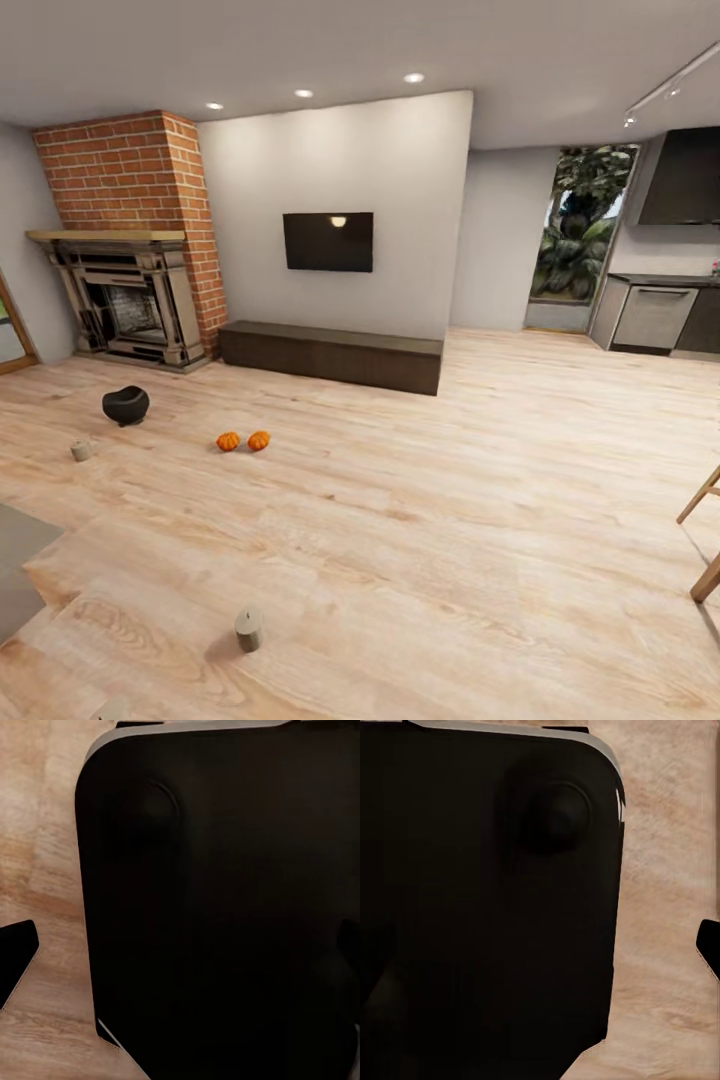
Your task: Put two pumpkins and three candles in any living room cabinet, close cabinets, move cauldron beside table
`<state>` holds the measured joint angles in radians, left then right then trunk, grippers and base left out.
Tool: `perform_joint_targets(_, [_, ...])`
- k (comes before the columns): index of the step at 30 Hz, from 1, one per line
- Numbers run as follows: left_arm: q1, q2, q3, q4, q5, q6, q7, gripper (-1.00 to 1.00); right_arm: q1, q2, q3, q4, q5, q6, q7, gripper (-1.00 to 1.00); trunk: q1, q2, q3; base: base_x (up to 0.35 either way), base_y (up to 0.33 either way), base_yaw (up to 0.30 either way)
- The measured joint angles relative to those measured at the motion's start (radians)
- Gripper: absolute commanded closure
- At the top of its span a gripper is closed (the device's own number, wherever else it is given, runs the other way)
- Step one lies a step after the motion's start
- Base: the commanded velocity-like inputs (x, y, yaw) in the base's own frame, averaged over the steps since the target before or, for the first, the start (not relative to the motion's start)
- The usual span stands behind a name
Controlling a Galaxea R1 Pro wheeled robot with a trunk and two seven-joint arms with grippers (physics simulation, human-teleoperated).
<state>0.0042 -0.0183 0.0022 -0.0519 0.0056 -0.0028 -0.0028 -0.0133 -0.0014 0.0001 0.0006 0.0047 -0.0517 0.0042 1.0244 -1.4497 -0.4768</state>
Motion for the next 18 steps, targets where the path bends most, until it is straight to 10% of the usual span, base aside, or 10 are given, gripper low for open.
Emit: perform_joint_targets(18, [0.0,0.0,0.0,0.0,-0.002,0.0,0.0,-1.0,0.0,0.0,0.001,0.0,0.001,0.0,0.0,-1.0,0.0,0.0,0.0,0.335,-0.028,0.057])
